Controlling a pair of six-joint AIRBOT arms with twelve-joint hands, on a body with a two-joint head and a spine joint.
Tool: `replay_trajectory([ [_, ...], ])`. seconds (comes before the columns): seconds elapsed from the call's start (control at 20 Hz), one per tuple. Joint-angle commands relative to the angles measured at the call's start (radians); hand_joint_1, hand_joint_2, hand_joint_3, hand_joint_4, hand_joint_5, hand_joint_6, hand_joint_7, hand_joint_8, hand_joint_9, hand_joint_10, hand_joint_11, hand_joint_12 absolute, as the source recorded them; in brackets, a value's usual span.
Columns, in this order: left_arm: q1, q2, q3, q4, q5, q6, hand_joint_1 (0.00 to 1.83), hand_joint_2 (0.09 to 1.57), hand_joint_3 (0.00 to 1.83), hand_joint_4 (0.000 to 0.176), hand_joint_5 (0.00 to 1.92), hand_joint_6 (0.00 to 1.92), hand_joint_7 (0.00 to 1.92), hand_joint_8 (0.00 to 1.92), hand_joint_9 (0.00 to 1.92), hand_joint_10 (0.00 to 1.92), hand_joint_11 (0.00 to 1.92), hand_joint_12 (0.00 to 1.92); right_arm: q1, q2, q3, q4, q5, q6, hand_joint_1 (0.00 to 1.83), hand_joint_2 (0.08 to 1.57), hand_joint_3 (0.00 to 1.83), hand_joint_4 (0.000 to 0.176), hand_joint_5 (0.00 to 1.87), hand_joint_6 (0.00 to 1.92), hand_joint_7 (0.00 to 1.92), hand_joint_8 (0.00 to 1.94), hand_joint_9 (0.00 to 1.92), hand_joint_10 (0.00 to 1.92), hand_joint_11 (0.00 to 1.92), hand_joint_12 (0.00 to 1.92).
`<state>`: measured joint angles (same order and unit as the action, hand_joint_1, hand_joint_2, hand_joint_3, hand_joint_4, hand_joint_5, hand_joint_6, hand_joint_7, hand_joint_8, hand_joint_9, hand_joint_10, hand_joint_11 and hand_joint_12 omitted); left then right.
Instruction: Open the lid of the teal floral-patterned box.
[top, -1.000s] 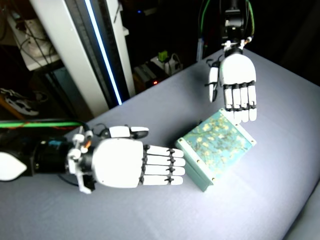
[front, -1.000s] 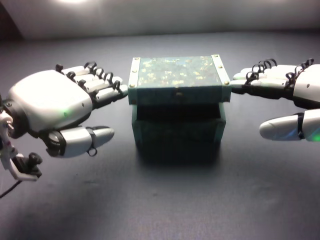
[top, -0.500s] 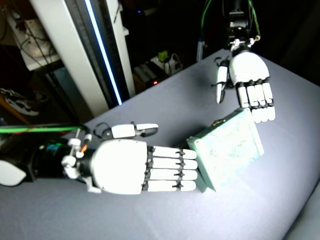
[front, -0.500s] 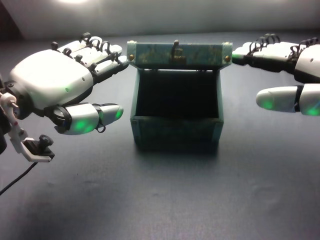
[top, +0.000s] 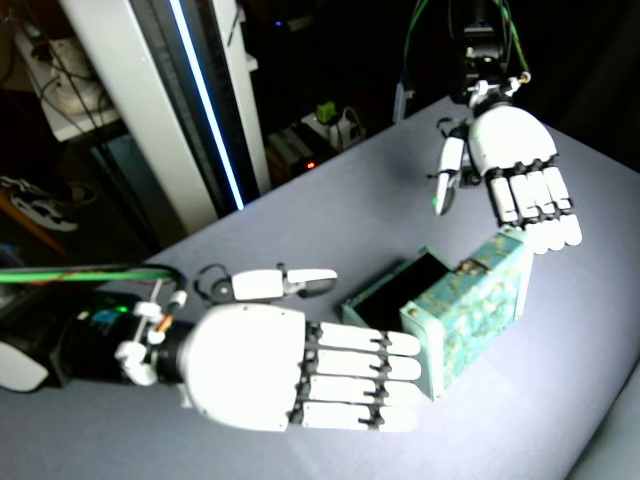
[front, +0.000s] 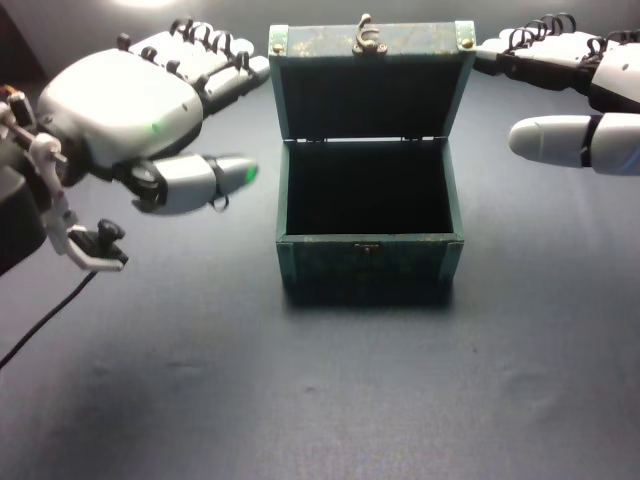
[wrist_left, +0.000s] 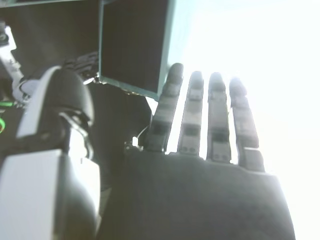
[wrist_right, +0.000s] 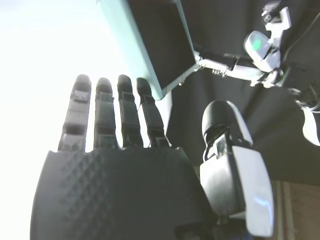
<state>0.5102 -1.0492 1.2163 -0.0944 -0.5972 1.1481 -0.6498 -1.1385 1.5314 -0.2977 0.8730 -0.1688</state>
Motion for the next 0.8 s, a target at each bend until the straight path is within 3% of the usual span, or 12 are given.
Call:
replay_trajectory([
  [0.0,-0.017,-0.003,0.011,-0.009,-0.102,0.000,0.00,1.52,0.01,0.000,0.03,0.00,0.01,0.00,0.01,0.00,0.01,0.01,0.020,-0.009,0.013,0.040,0.089,0.007,0.00,1.29,0.00,0.000,0.17,0.01,0.13,0.01,0.09,0.02,0.07,0.05],
  [0.15,-0.022,-0.004,0.023,-0.044,-0.101,0.026,0.00,1.56,0.01,0.000,0.05,0.00,0.04,0.00,0.06,0.01,0.01,0.01,0.043,-0.027,0.048,0.040,0.049,0.007,0.00,1.30,0.00,0.000,0.21,0.01,0.18,0.01,0.14,0.01,0.10,0.07],
  [0.4,0.010,0.049,-0.001,-0.096,-0.188,0.029,0.00,1.49,0.00,0.000,0.07,0.01,0.06,0.01,0.07,0.01,0.06,0.03,0.045,0.012,0.062,0.057,0.009,0.007,0.00,1.33,0.01,0.000,0.19,0.00,0.15,0.00,0.09,0.00,0.05,0.05],
  [0.6,0.095,0.146,-0.089,-0.148,-0.355,0.030,0.00,1.46,0.00,0.000,0.07,0.01,0.06,0.00,0.07,0.00,0.04,0.02,0.041,0.056,0.005,0.124,0.063,-0.049,0.00,1.35,0.01,0.000,0.17,0.01,0.14,0.01,0.08,0.01,0.05,0.03],
  [0.65,0.135,0.175,-0.125,-0.158,-0.432,0.030,0.00,1.42,0.00,0.000,0.06,0.00,0.06,0.00,0.06,0.00,0.03,0.02,0.034,0.082,-0.024,0.138,0.104,-0.058,0.00,1.28,0.00,0.000,0.19,0.01,0.15,0.01,0.09,0.01,0.07,0.04],
  [0.75,0.215,0.228,-0.210,-0.161,-0.603,0.015,0.00,1.37,0.00,0.000,0.04,0.00,0.07,0.00,0.07,0.00,0.05,0.02,-0.002,0.153,-0.120,0.189,0.243,-0.098,0.00,1.31,0.00,0.000,0.20,0.01,0.16,0.01,0.11,0.02,0.12,0.06],
])
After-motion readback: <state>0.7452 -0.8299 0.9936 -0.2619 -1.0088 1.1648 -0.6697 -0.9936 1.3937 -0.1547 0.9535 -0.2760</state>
